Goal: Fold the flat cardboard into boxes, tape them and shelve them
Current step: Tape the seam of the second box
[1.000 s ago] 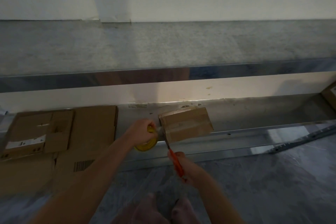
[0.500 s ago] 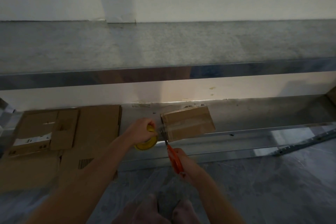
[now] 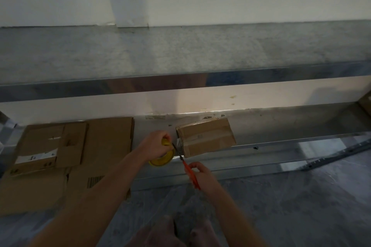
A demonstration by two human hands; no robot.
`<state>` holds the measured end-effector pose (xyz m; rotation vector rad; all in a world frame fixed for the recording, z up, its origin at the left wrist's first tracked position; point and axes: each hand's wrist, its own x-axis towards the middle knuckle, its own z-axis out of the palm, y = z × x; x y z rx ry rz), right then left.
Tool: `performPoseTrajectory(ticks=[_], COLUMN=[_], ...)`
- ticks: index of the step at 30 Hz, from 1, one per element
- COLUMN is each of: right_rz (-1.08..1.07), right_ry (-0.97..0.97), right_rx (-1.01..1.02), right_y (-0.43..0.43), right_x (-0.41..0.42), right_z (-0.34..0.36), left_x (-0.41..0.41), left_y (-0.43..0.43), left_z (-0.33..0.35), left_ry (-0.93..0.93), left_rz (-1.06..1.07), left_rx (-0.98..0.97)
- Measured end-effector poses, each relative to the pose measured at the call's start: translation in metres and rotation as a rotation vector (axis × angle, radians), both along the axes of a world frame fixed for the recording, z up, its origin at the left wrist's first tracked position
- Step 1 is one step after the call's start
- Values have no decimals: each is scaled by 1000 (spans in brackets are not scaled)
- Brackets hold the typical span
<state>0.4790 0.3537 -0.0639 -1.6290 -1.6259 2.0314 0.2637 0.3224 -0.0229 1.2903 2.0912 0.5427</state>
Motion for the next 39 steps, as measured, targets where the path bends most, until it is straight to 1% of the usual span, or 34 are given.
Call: performPoseTrajectory(ticks=[4, 12, 17, 19, 23, 26, 30, 33, 36, 39], right_rz=[-25, -60, 69, 97, 137, 87, 101, 27, -31, -16], right_ry=[-20, 20, -2, 3, -6, 16, 53, 140, 148, 164], right_rx=[6, -49, -106, -145, -141, -150, -175, -242, -294, -270], right_y=[-4, -7, -7, -9, -7, -4, 0, 0, 0, 0], right_x=[-7, -9, -6, -5, 1, 2, 3, 1, -2, -1], right_z=[-2, -5, 2, 2, 2, 0, -3, -6, -7, -10], left_x=[0, 1, 9, 11, 10, 7, 2, 3, 4, 3], left_y=[0, 0, -2, -3, -6, -6, -7, -8, -8, -8], left_z=[0, 3, -4, -4, -1, 4, 6, 3, 1, 2], left_ry=[3, 33, 52, 47, 44, 27, 30, 29, 32, 21], left_rz=[15, 73, 29, 26, -6, 25, 33, 36, 47, 51], left_rx=[5, 0, 6, 5, 13, 19, 13, -3, -13, -13])
